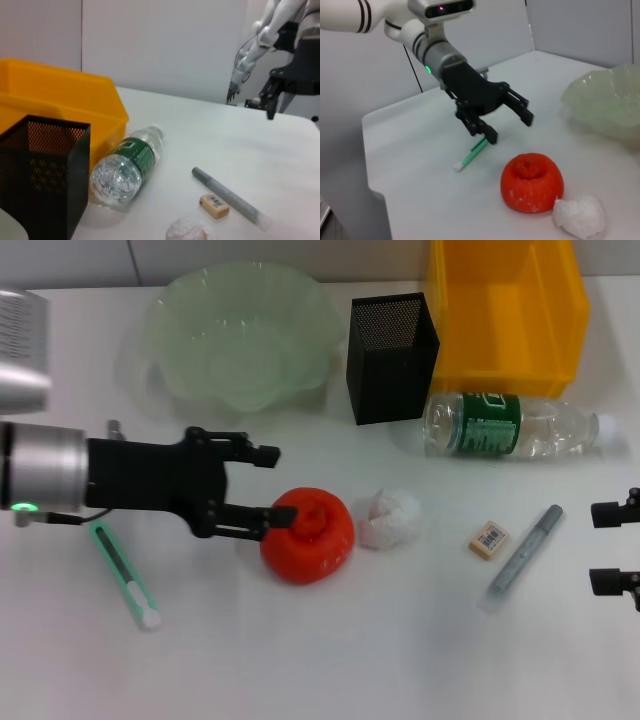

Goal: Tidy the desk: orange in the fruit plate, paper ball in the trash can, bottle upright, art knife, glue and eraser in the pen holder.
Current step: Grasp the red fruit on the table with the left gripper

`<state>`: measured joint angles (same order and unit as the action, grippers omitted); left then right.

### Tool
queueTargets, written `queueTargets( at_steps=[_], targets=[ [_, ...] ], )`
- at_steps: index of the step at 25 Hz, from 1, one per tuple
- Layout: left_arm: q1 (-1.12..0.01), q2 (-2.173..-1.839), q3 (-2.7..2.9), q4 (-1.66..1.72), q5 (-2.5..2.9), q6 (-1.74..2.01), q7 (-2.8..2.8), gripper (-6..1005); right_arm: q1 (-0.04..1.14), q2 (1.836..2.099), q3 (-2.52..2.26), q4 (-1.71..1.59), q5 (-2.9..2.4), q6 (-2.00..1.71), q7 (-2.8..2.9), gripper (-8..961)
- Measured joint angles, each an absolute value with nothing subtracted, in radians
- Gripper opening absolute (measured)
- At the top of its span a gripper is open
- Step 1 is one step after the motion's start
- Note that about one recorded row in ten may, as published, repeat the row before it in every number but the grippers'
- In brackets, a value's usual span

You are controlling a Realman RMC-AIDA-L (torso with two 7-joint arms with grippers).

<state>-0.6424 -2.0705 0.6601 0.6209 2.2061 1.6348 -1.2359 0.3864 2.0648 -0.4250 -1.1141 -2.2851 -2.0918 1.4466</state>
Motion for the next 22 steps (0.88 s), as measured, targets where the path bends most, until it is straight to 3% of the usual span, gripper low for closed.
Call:
queueTargets(
  at_steps=[22],
  targets=[
    [-0.666,-2.080,0.858,0.434,2.102,1.369,-1.121,718,0.406,2.075,-0.431,-1.156,-2.313,-2.103,1.496,767]
  ],
)
